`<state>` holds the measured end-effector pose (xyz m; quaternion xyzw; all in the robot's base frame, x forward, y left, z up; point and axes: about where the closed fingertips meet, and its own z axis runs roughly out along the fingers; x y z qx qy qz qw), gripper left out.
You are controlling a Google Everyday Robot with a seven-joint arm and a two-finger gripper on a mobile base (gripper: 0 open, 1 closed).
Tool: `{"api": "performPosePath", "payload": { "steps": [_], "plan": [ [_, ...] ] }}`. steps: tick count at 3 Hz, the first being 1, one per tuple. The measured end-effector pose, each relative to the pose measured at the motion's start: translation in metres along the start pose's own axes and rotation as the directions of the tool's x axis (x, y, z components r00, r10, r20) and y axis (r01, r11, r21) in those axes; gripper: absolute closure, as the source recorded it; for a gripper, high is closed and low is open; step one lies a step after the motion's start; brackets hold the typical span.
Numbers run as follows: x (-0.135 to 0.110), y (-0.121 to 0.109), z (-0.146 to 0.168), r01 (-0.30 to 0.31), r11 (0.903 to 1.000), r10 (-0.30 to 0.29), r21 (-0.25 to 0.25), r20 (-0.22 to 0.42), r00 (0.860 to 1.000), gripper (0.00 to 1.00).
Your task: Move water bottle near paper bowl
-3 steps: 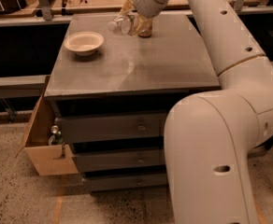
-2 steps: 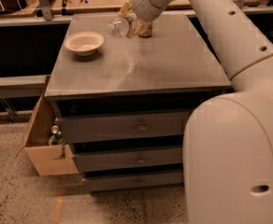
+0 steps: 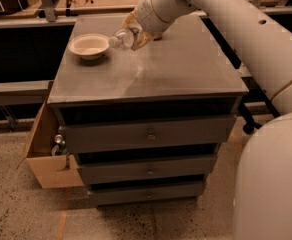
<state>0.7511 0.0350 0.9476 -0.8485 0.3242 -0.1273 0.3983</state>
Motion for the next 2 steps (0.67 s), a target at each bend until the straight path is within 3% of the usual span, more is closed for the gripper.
{"api": "performPosePath", "payload": {
  "steps": [2],
  "plan": [
    [-0.0079,0.0016,0.0051,0.016,0.9997,-0.016,0.017,0.001,1.000,1.00]
  ]
}}
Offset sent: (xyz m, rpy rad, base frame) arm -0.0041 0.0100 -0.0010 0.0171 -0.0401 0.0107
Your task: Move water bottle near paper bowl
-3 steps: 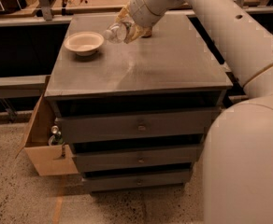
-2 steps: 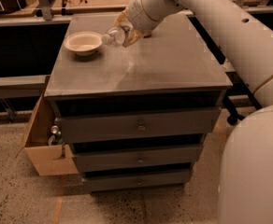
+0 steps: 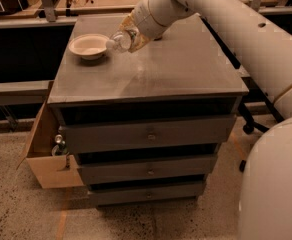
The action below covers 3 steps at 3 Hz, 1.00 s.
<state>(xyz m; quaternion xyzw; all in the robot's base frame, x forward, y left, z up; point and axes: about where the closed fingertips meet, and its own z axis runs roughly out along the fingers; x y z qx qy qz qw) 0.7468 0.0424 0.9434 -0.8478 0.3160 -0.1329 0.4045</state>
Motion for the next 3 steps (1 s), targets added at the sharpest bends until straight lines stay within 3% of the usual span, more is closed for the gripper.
{"api": "performPosePath", "payload": {
  "steps": [2,3],
  "plan": [
    [-0.003,-0.018,0.035,0.069,0.9972,-0.070,0.029,0.034,0.997,1.00],
    [-0.010,-0.016,0.056,0.081,0.9967,-0.081,0.011,0.078,0.994,0.82]
  ]
}}
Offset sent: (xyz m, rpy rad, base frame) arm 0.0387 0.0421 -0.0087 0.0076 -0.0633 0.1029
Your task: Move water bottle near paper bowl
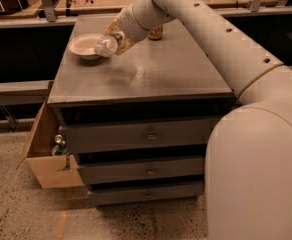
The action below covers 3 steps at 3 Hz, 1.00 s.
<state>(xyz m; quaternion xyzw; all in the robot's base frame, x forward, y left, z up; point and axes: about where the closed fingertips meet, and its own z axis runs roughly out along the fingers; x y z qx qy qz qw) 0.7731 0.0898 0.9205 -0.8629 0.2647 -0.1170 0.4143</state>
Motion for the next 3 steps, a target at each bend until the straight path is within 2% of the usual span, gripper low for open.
{"api": "performPosePath", "payload": {
  "steps": [1,3],
  "plan": [
    [-0.008,0.007,0.021,0.000,0.9995,0.001,-0.032,0.042,0.999,0.58],
    [-0.009,0.011,0.035,0.002,0.9976,0.003,-0.069,0.064,0.998,0.12]
  ]
}}
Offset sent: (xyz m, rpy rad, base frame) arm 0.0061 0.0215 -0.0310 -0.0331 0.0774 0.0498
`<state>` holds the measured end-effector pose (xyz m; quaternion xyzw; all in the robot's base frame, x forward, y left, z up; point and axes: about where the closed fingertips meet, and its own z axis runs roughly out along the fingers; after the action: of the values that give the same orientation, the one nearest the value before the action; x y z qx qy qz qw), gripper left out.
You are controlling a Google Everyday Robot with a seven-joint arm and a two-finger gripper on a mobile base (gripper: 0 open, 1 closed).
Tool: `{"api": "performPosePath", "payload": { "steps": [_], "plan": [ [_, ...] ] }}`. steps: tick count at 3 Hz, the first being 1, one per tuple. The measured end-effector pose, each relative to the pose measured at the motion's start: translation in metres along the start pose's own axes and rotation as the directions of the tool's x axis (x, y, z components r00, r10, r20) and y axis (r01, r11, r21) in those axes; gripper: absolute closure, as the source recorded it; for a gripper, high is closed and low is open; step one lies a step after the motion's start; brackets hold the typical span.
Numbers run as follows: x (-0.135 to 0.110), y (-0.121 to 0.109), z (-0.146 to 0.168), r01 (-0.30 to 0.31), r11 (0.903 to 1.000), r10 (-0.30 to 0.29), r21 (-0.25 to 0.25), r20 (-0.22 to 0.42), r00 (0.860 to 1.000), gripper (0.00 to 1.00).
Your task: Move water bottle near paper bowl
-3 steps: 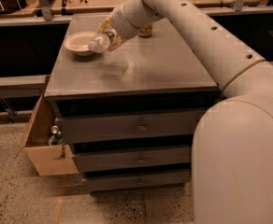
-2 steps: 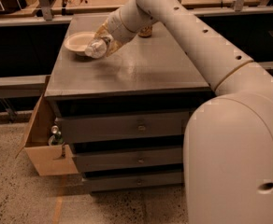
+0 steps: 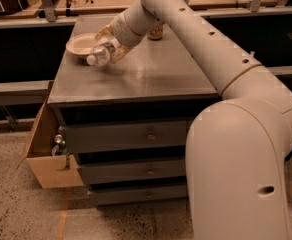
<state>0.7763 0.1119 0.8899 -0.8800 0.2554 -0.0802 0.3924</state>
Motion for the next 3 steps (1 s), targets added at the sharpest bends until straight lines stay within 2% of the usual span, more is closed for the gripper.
{"api": "performPosePath", "payload": {
  "steps": [1,3],
  "plan": [
    [0.010,0.002,-0.007,-0.017,0.9997,0.016,-0.018,-0.022,1.000,0.00],
    [0.028,-0.001,-0.042,-0.057,0.9983,0.056,-0.014,-0.095,0.994,0.00]
  ]
}}
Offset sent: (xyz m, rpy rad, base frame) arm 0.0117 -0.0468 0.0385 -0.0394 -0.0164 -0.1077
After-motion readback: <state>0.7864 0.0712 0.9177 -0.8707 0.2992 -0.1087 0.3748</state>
